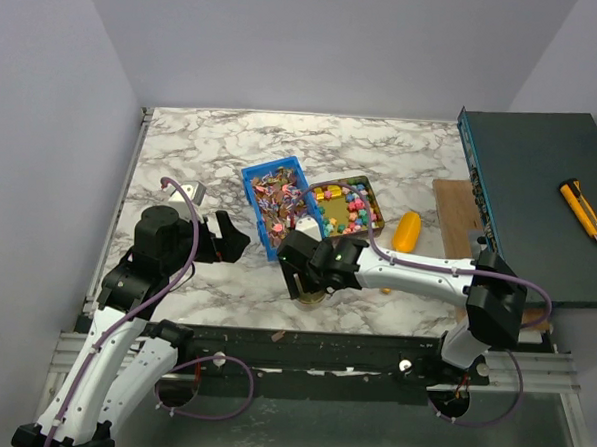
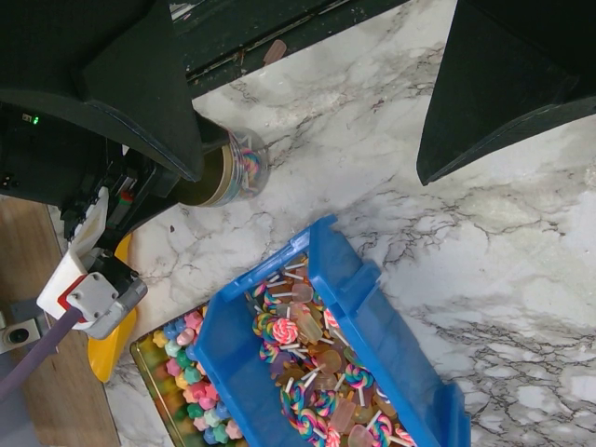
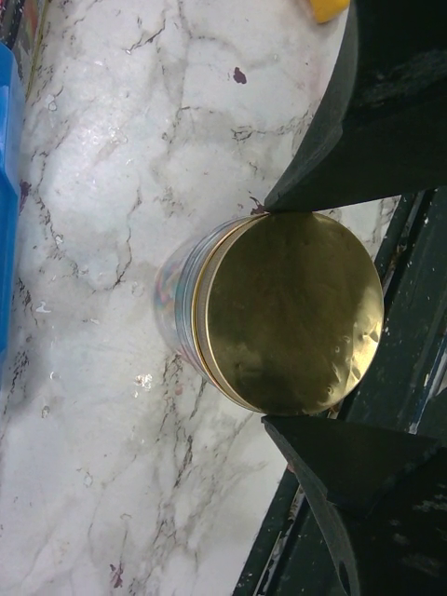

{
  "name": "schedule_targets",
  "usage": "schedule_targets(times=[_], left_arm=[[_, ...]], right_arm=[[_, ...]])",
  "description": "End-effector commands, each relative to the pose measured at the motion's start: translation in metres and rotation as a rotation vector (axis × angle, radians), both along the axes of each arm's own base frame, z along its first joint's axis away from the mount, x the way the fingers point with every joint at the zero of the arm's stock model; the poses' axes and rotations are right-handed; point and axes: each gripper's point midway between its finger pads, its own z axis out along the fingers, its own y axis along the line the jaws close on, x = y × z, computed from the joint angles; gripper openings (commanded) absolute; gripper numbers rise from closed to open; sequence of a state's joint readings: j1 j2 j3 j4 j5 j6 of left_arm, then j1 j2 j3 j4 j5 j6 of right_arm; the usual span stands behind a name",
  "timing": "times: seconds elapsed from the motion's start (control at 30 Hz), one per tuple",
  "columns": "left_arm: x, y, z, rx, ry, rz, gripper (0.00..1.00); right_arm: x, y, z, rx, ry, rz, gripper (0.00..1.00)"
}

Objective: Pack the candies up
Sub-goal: Close the bottle lid on the packing bottle.

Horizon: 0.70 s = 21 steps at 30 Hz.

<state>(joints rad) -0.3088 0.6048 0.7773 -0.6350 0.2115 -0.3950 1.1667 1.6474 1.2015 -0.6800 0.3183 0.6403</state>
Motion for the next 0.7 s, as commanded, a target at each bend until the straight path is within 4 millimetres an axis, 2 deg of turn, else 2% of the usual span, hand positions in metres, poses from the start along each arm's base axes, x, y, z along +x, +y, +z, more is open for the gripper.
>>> schedule_targets(times=[0.0, 0.47, 0.67], left_arm=[[-0.001, 0.003, -0.005, 0.013, 0.009, 0.007, 0.99], [0.000, 0.003, -0.007, 0.018, 0.016, 0.007, 0.99], [0.001, 0.002, -0.008, 0.019, 0.023, 0.006, 0.99]], right_arm=[[-0.005, 0.008, -0.008, 0.013, 0.018, 0.005, 0.62], [-0.009, 0.000, -0.022, -0.020, 0.036, 0.004, 0.62], [-0.006, -0.006, -0.014, -0.023, 0.010, -0.014, 0.62]])
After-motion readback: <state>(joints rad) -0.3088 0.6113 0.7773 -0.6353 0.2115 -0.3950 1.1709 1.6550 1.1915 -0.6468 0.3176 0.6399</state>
